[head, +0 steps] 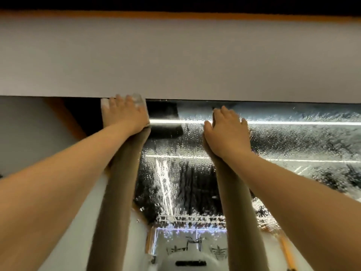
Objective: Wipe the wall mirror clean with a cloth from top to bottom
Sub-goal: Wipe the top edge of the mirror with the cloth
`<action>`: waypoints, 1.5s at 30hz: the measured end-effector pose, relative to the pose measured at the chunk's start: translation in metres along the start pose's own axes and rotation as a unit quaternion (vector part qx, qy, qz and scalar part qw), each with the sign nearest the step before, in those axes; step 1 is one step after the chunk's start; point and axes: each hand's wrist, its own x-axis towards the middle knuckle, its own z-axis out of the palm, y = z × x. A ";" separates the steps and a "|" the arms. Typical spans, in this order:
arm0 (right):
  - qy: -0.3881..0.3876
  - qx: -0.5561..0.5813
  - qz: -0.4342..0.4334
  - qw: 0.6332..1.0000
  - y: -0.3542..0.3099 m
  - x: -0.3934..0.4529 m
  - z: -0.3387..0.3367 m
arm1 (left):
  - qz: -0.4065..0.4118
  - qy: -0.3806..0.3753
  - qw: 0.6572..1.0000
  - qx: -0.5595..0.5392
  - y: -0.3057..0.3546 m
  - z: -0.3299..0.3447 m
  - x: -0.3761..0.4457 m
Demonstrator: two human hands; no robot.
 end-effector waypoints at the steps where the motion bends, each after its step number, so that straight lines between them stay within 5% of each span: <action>1: 0.000 0.001 0.000 1.000 0.000 0.000 0.000 | 0.022 -0.001 1.000 -0.009 0.020 0.001 -0.009; 5: 0.001 0.004 0.003 1.000 0.000 -0.001 0.000 | 0.121 -0.033 0.991 -0.044 0.060 0.008 -0.030; 12: 0.010 -0.001 0.001 1.000 0.001 0.000 0.002 | 0.166 -0.047 0.984 -0.032 0.024 0.009 -0.015; 23: 0.009 0.007 0.001 1.000 0.002 -0.001 0.000 | -0.027 -0.031 0.998 -0.037 -0.123 0.003 0.020; 34: 0.008 0.004 0.002 1.000 0.000 -0.001 0.000 | -0.135 -0.012 0.991 0.016 -0.071 0.003 0.020; 40: 0.007 0.007 0.004 1.000 -0.001 -0.001 -0.001 | 0.035 0.006 0.999 0.020 0.016 0.002 -0.010; 45: 0.011 0.001 0.000 1.000 -0.001 -0.003 -0.001 | 0.098 -0.029 0.994 -0.032 0.030 0.006 -0.022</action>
